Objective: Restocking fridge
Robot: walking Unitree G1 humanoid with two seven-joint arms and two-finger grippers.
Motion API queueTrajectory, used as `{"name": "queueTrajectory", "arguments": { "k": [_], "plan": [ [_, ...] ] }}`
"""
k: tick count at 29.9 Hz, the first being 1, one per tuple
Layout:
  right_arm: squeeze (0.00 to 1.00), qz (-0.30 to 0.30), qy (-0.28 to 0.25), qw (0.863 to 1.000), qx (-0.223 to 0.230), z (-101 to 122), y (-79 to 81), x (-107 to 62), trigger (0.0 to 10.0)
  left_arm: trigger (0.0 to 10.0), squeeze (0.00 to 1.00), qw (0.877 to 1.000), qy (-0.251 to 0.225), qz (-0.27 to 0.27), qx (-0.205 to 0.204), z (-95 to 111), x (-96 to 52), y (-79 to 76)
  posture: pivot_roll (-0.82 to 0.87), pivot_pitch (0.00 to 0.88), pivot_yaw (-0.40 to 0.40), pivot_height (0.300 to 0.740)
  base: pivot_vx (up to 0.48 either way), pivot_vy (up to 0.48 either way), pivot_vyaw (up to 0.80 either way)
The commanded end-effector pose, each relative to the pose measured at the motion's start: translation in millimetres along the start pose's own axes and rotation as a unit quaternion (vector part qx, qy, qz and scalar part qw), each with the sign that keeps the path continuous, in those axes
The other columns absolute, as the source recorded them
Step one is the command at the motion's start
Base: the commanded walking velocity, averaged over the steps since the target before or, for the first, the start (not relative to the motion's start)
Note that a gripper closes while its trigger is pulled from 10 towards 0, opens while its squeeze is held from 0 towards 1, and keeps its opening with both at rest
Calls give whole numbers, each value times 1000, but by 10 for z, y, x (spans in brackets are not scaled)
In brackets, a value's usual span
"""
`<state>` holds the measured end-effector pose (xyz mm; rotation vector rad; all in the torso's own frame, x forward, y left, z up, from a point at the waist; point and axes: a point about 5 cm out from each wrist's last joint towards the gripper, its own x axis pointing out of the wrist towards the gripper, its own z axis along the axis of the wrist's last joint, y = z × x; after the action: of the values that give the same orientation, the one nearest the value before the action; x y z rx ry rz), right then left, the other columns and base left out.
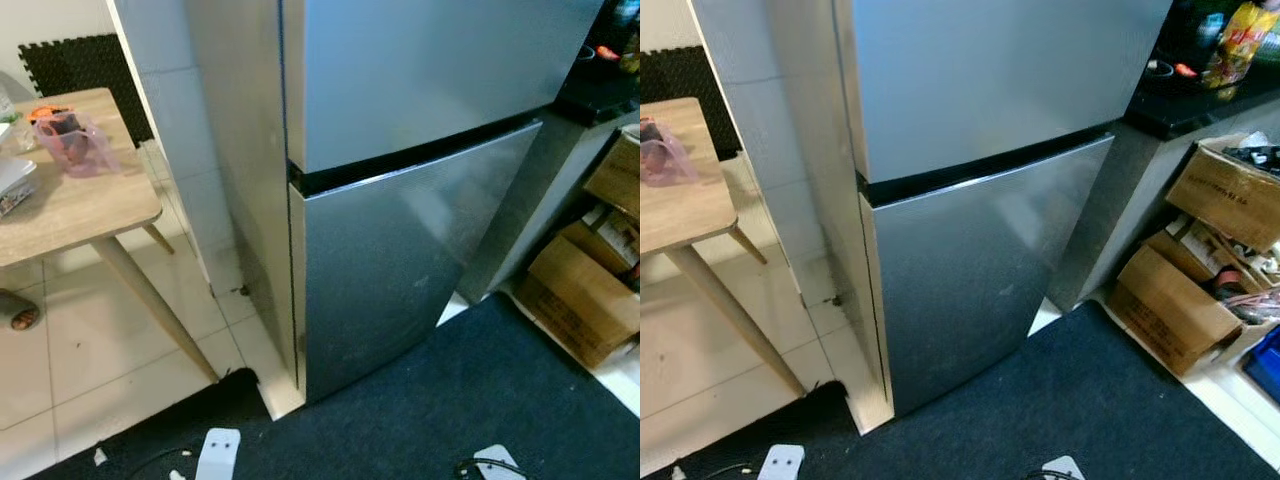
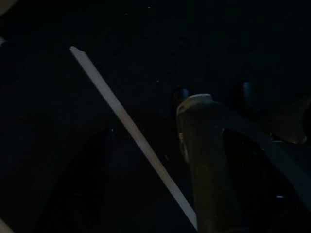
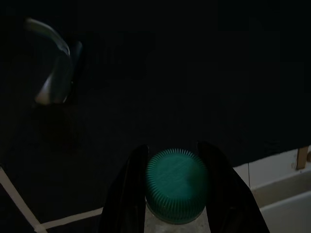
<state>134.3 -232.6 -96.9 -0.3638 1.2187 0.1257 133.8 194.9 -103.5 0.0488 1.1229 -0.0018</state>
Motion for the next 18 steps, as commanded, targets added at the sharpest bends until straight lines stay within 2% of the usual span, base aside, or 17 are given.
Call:
{"name": "queueTrajectory", "arguments": {
  "k": [1,6,12,18],
  "plan": [
    [0,0,3,1000,0,-1,10,1,10000,10000,0,1000,9,-1,8,-42,-6,10,-65,0,-44,740,0,-480,0],
    [0,3,2,1000,0,6,35,5,10000,10000,0,1000,10,9,6,-53,-13,62,-66,0,-42,740,0,-469,0],
    [0,3,3,1000,-1,-12,35,3,10000,10000,0,1000,7,23,-7,-47,-16,99,-65,0,-41,740,0,0,0],
    [0,0,11,1000,-1,-123,-14,-13,10000,10000,0,1000,8,25,-5,-46,-15,97,-65,0,-41,740,0,0,0]
  ]
}}
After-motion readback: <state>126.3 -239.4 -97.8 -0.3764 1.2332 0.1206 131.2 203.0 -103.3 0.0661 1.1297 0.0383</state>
